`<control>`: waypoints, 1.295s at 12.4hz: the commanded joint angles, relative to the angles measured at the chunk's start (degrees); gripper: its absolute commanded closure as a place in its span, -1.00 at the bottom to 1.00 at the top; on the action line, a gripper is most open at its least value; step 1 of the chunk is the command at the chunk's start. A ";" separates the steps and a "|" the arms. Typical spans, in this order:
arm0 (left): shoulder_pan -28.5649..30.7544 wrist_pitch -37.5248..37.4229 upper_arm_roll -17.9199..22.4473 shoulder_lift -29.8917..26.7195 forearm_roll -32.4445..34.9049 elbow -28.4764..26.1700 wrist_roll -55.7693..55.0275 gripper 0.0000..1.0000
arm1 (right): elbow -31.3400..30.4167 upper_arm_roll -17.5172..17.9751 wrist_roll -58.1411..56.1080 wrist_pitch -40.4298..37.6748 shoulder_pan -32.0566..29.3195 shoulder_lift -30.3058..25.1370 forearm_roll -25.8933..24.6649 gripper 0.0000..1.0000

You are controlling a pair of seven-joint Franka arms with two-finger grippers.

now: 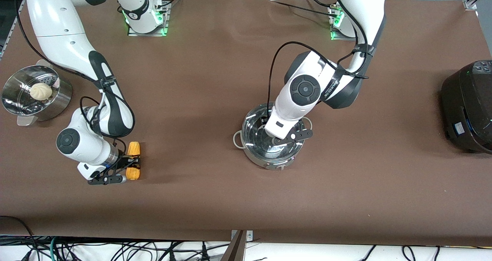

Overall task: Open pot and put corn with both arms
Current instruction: 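Grasp the corn with the right gripper while the left gripper grasps the lid knob, then lift the lid aside with the left gripper while the right gripper carries corn over pot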

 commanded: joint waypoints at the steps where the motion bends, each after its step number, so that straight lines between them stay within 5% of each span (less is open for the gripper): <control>1: -0.80 -0.01 0.92 1.59 -0.85 2.23 -0.34 -0.98 | 2.63 0.07 -0.54 -7.28 -0.05 -2.41 1.12 0.71; 8: -0.71 1.40 1.01 2.12 -0.50 2.23 0.46 -0.75 | 14.84 -0.02 -0.81 -28.89 -0.31 -3.38 1.20 0.71; 10: -0.71 1.40 1.01 2.21 -0.42 2.06 0.54 -0.33 | 20.11 0.07 -0.72 -36.89 -0.23 -4.69 1.20 0.70; 13: -0.62 1.31 1.01 2.12 -0.42 2.14 0.72 0.78 | 22.25 0.07 -0.37 -42.19 0.74 -8.02 1.20 0.70; 14: -0.62 1.22 1.01 2.03 -0.42 2.14 0.54 1.00 | 22.25 -0.01 -0.28 -43.68 1.26 -9.17 1.12 0.71; 16: -0.53 1.05 1.01 1.68 -0.33 2.14 0.54 1.00 | 22.25 0.07 -0.19 -45.27 1.97 -10.58 1.20 0.71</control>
